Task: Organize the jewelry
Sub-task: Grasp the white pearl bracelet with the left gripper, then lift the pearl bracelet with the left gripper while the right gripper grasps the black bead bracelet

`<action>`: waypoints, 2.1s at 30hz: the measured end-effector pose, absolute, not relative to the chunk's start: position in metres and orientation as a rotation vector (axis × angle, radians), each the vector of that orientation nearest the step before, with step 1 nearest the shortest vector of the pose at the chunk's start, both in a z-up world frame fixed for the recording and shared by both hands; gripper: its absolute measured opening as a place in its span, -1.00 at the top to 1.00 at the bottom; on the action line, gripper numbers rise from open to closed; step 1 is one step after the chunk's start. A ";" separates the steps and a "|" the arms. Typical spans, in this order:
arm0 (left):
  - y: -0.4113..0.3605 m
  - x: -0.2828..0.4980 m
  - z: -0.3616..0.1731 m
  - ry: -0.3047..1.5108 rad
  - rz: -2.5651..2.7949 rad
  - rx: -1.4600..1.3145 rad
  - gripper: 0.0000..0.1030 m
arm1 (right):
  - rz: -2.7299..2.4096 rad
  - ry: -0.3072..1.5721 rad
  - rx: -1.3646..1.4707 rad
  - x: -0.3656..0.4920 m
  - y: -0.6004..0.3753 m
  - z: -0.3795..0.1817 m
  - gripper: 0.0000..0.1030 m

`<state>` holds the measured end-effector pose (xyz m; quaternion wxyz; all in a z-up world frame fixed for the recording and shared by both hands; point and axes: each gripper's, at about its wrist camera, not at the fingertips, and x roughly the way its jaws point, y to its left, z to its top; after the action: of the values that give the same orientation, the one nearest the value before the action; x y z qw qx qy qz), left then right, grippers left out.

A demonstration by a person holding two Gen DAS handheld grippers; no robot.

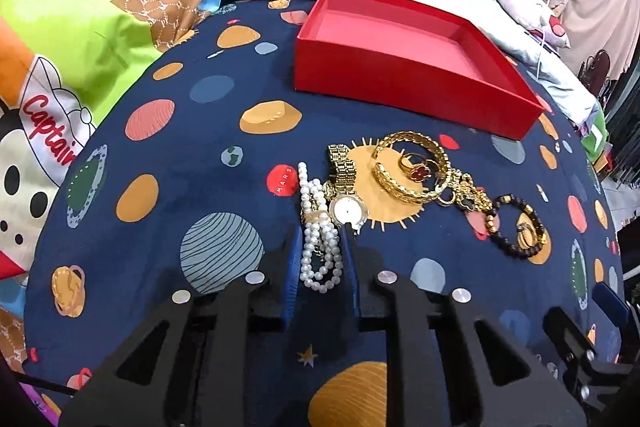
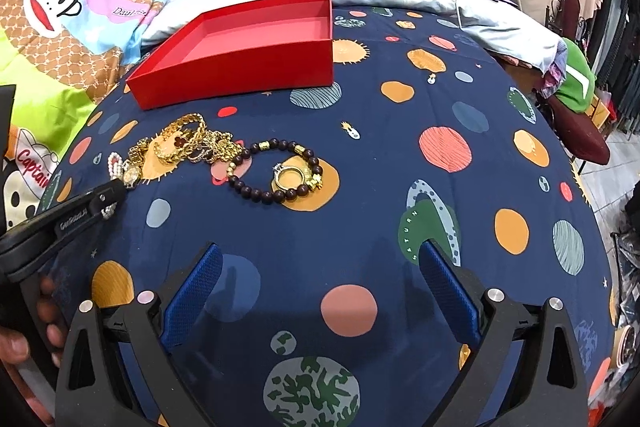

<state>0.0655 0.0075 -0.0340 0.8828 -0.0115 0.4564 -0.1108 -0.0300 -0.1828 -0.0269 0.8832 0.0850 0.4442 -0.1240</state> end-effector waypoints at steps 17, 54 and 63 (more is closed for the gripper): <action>0.033 0.040 -0.015 0.937 -0.254 -0.081 1.00 | -0.209 0.901 0.239 -0.003 -0.191 -0.014 -0.42; 0.022 0.042 -0.009 0.934 -0.301 -0.106 0.72 | -0.110 0.983 0.264 0.046 -0.209 -0.044 0.85; 0.020 0.038 -0.002 0.923 -0.309 -0.103 0.72 | -0.087 0.914 0.282 0.026 -0.208 -0.019 0.87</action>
<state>0.0378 0.0205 -0.0019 0.8826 -0.0494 0.4433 -0.1486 0.0261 -0.2077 -0.0194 0.8870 0.1355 0.4396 -0.0418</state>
